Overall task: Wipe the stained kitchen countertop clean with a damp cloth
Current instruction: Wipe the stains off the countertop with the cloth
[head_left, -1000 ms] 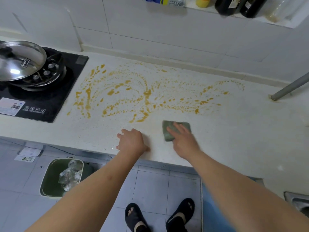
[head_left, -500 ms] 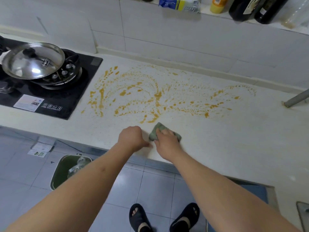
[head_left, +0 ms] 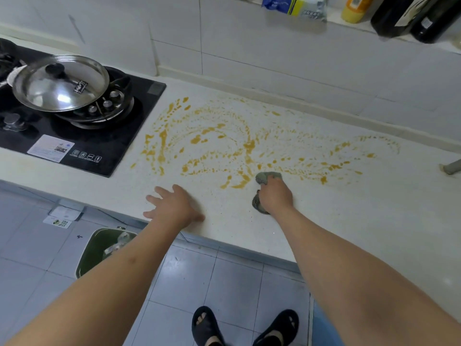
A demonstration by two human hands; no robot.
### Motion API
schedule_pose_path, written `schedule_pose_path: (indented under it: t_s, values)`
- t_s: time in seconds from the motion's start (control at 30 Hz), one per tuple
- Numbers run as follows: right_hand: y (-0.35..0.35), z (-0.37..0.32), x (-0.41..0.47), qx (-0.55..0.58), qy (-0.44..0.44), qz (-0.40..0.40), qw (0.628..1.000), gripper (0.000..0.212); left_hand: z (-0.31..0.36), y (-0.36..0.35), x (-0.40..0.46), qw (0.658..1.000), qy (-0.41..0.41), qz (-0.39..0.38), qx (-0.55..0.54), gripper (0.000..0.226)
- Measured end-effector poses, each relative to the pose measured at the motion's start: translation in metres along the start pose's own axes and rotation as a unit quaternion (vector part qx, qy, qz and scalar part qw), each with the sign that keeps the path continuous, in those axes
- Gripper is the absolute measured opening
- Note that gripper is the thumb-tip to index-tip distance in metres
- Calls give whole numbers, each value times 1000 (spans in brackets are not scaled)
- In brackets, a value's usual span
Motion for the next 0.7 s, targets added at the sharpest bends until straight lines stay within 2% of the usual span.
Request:
schedule_pose_path:
  t_s: [0.07,0.17,0.3,0.43,0.6,0.7]
  values:
    - [1,-16,17,41,1,8,999,35,2,-2,4,1000,4,-2,2,127]
    - [-3,-44,36,72,28,10,997,41,3,-1,5,1000,2,-1,10,125]
    - [-21,-88,47,58,84,-17,995,56,4,-2,7,1000,-3,-3,8,126]
    - [-51,-123,35,-27,166,-38,985,62,4,-3,9,1000,-4,0,5,125]
    - [-66,-94,-8,-74,265,-68,959,61,2,-3,10,1000,-14,6,4,128]
    - [-46,-43,-12,-79,208,-58,973,75,3,-2,8,1000,-6,2,7,128]
Point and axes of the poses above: each hand's wrist, its own x-axis towards the middle knuckle, its own y-axis out of the back of the hand, z = x × y, the point moved 6 cm from there along x, towards the middle knuckle, and after that the axes turned 13 degrees about y, right-handed, at the moved point
